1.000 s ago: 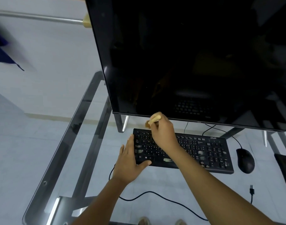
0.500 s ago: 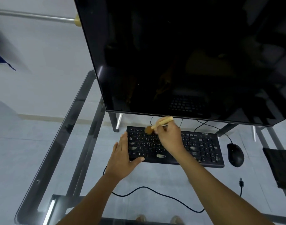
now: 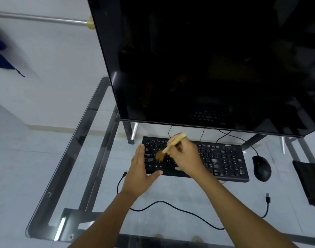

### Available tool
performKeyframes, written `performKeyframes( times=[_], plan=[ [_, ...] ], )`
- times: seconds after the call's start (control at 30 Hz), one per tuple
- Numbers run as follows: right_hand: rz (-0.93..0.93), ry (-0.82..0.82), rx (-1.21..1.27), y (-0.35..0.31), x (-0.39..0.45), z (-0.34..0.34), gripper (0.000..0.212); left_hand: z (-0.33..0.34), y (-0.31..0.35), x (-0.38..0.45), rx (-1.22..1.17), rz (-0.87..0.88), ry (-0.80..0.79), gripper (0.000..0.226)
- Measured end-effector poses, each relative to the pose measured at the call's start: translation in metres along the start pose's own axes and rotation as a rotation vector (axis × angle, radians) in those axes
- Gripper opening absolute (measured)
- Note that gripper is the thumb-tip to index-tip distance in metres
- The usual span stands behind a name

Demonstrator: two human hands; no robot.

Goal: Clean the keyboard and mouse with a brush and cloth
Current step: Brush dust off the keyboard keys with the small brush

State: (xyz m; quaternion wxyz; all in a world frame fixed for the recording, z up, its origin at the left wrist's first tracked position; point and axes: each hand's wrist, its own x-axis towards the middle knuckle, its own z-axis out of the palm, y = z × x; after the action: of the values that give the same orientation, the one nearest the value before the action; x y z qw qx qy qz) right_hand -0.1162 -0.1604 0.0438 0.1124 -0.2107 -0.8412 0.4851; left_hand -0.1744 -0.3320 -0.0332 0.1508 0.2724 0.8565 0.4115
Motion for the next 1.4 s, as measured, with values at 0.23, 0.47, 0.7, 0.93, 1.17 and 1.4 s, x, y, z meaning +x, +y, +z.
performKeyframes(
  times=[0.23, 0.47, 0.7, 0.93, 1.17, 1.4],
  plan=[
    [-0.091, -0.072, -0.095, -0.016, -0.002, 0.015, 0.001, 0.004, -0.002, -0.002, -0.023, -0.026, -0.012, 0.114],
    [0.08, 0.23, -0.078, -0.003, 0.002, 0.003, 0.006, 0.0, -0.004, 0.0, 0.04, -0.004, -0.002, 0.118],
    [0.102, 0.079, -0.165, 0.007, -0.001, -0.013, 0.004, 0.003, 0.004, 0.006, 0.101, -0.028, 0.014, 0.121],
    [0.046, 0.053, -0.219, 0.006, 0.016, -0.012, 0.005, 0.005, 0.007, 0.009, 0.179, -0.005, -0.005, 0.119],
    [0.031, 0.034, -0.243, -0.014, 0.039, -0.001, 0.008, 0.008, 0.0, 0.013, 0.194, -0.003, -0.017, 0.118],
    [0.038, 0.028, -0.219, -0.023, 0.053, 0.016, 0.007, 0.007, 0.007, 0.01, 0.149, -0.01, 0.019, 0.12]
  ],
)
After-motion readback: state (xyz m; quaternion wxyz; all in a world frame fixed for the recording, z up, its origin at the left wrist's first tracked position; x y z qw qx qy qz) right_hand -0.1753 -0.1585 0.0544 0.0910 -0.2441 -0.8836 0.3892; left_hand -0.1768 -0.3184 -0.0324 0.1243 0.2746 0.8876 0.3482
